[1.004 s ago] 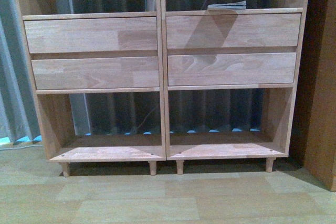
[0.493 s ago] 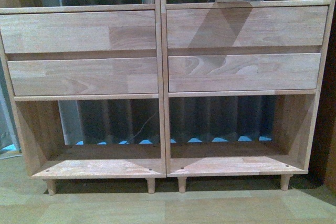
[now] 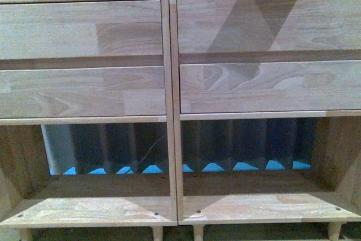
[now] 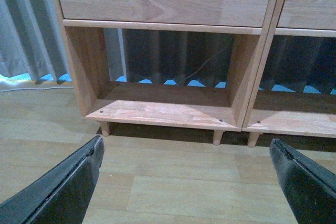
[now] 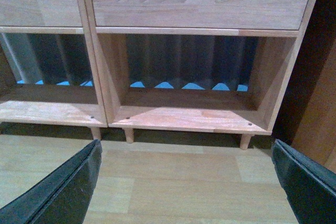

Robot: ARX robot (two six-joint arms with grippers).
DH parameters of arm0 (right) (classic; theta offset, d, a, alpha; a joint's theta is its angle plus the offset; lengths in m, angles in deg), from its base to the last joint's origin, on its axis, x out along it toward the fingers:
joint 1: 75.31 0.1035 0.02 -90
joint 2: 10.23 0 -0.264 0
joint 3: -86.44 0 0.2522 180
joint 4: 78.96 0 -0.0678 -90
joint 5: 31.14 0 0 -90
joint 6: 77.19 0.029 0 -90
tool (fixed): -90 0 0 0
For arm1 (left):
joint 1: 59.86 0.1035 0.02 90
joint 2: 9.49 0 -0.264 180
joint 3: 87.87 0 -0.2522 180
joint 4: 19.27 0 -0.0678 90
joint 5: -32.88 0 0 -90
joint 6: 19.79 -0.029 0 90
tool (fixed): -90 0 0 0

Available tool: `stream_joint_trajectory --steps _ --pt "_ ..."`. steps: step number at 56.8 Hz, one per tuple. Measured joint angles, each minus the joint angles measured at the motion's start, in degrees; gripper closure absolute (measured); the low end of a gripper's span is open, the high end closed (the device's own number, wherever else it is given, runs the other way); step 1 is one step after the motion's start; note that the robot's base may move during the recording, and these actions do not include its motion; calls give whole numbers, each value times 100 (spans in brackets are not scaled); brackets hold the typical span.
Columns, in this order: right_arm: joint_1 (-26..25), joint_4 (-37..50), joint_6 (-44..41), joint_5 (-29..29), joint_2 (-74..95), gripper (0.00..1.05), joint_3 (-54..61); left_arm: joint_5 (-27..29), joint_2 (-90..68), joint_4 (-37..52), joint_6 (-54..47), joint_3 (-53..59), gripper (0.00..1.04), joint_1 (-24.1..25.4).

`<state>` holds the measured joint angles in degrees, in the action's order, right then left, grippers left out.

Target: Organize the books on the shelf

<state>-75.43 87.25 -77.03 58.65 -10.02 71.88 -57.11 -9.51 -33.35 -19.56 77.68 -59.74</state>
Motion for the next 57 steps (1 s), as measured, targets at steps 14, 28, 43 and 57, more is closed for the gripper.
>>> stream_joint_trajectory --steps 14,28,43,57 --pt "0 0 0 2 0 7 0 0 0 -2 0 0 7 0" --pt "0 0 0 2 0 7 0 0 0 0 0 0 7 0" --pt "0 0 0 4 0 7 0 -2 0 -2 0 0 7 0" --pt "0 0 0 0 0 7 0 -2 0 0 0 0 7 0"
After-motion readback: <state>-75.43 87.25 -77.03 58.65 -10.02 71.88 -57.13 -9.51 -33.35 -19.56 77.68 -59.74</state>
